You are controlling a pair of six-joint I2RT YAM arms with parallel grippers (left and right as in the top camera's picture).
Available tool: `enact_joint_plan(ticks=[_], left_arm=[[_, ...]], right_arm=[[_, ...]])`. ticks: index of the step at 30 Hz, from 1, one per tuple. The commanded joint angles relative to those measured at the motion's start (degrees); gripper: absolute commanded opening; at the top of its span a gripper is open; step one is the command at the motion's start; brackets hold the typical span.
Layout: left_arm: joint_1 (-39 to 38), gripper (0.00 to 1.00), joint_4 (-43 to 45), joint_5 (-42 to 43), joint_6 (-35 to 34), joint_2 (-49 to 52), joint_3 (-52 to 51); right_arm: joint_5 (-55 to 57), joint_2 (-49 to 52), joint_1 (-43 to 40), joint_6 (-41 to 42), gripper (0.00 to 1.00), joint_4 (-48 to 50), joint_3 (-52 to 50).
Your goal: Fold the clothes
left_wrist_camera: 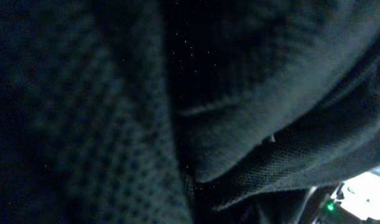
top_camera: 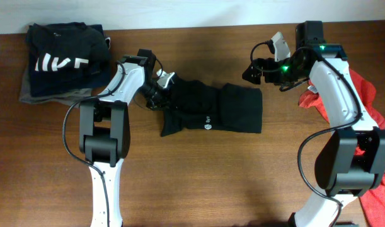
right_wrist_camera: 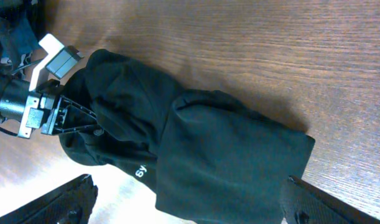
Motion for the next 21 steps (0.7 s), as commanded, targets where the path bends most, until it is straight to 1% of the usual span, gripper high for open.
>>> enact_joint_plan(ticks=[1,3,5,7,10,16,21], left_arm=[[1.7,0.01,-1.5,-6.5,-1.9,0.7,0.4],[2.6,0.01,-3.2,-8.9,-1.9,0.6,1.5],[3.7,0.01,-6.1,-13.1,-1.9,0.6,3.6],[5.5,0.01,-11.6,-21.6,-1.9,0.5,8.9],[7.1,0.01,-17.6,-27.5,-1.9,0.5,16.2],[7.7,0.01,-25.7,-27.9,-2.2,0.5,29.0],[5.1,0.01,-29.5,-27.9,-4.6,0.5,33.7]], right_arm=[[0.5,-0.2,-0.2,-0.8,0.99,-0.3,0.4],[1.2,-0.2,-0.2,-0.8,0.99,-0.6,0.4],[3.0,-0.2,-0.1,-0.8,0.99,-1.1,0.4],[5.8,-0.2,0.2,-0.7,0.99,-1.7,0.4],[6.7,-0.2,1.0,-0.7,0.99,-1.6,0.4],[9.8,0.2,3.9,-0.3,0.99,0.1,-0.2],[11.0,3.2,6.9,2.6,0.99,1.7,-0.3]])
